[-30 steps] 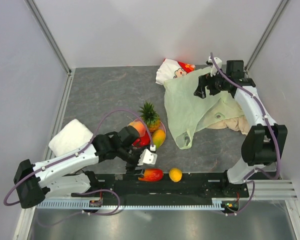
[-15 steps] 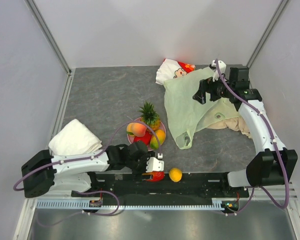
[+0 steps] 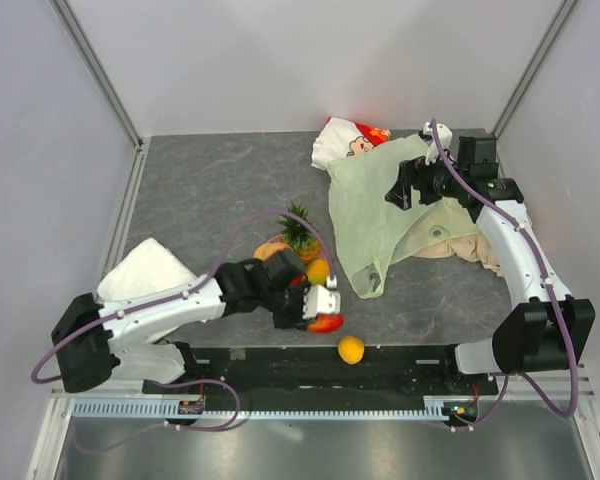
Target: Take the fake fruits out of the plastic bag
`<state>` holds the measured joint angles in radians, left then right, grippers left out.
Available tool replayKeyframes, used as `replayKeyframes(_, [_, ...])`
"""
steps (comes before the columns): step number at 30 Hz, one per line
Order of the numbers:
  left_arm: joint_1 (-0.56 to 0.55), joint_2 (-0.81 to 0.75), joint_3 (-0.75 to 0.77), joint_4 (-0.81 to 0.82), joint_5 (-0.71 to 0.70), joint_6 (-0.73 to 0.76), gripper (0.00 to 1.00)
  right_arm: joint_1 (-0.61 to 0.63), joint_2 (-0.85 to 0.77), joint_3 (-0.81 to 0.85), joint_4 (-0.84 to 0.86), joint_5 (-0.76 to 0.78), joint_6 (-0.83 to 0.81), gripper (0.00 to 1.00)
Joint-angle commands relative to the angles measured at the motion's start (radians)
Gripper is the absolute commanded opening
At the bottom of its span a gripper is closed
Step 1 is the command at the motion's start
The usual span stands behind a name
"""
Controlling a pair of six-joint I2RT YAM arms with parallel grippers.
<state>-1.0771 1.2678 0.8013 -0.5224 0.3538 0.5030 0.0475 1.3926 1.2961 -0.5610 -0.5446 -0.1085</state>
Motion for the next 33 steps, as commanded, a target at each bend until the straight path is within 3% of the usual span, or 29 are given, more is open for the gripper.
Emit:
replayKeyframes(1, [0.081, -0.105, 0.223, -0.125, -0.075, 0.01, 0.02, -0.003, -0.011, 0.058, -0.013, 0.009, 0.007, 0.98])
replayKeyframes(4, [0.091, -0.05, 0.36, -0.22, -0.253, -0.087, 0.02, -0.003, 0.002, 0.078, 0.013, 0.017, 0.032, 0.98])
replayKeyframes(7, [0.112, 0.016, 0.398, -0.272, -0.3, -0.159, 0.02, -0.005, 0.014, 0.084, 0.049, 0.024, 0.058, 0.98])
replayKeyframes(11, [0.208, 0.039, 0.386, -0.22, -0.346, -0.288, 0.02, -0.011, 0.032, 0.094, 0.067, 0.037, 0.095, 0.98])
replayKeyframes(14, [0.307, 0.067, 0.4, -0.223, -0.335, -0.429, 0.02, -0.009, 0.058, 0.106, 0.067, 0.026, 0.09, 0.98])
replayKeyframes(18, [0.316, 0.054, 0.355, -0.179, -0.291, -0.561, 0.01, -0.014, 0.104, 0.126, 0.069, 0.049, 0.09, 0.98])
replayKeyframes(33, [0.307, 0.087, 0.312, -0.137, -0.177, -0.641, 0.02, -0.032, 0.178, 0.15, 0.067, 0.037, 0.087, 0.98])
